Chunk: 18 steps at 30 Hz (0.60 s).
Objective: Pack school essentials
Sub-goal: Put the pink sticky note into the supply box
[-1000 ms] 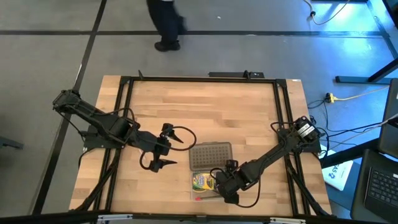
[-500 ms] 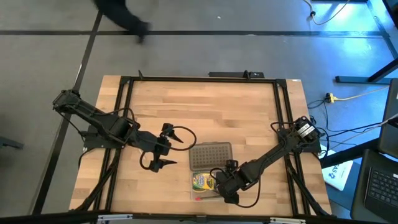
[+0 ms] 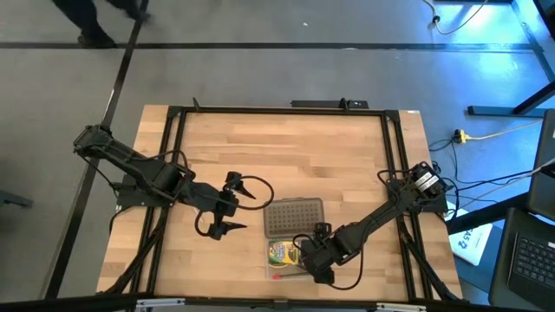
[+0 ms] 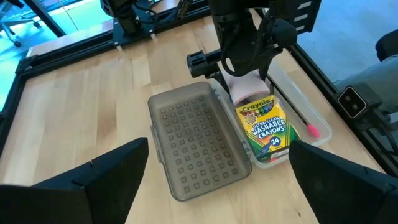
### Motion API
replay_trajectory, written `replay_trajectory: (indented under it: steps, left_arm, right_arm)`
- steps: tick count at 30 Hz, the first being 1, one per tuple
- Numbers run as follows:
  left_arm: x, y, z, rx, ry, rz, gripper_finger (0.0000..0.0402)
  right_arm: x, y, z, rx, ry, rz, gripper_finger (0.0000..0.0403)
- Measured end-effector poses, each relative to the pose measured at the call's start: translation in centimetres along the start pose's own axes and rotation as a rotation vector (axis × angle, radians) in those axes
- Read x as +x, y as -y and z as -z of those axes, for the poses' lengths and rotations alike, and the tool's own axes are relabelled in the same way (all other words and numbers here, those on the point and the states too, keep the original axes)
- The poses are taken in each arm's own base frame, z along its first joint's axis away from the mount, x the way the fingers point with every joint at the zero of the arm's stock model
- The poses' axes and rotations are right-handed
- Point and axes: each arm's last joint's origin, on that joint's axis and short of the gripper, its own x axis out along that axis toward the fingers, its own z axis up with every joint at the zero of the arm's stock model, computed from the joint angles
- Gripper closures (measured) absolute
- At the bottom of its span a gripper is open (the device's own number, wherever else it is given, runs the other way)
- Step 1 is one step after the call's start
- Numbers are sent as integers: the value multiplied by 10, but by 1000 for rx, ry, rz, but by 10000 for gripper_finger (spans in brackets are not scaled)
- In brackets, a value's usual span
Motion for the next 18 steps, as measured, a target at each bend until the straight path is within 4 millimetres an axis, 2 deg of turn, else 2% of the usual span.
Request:
replay_trajectory:
  steps: [6,14,18]
  left_arm:
    - [0,0,0,0,0,0,19]
    - [0,0,0,0,0,0,19]
    - [0,0,0,0,0,0,19]
  right_arm:
    - [0,1,-1,34,10,13,46]
    - [0,1,-1,52,16,22,8]
    - [0,1,-1,45,21,18,6]
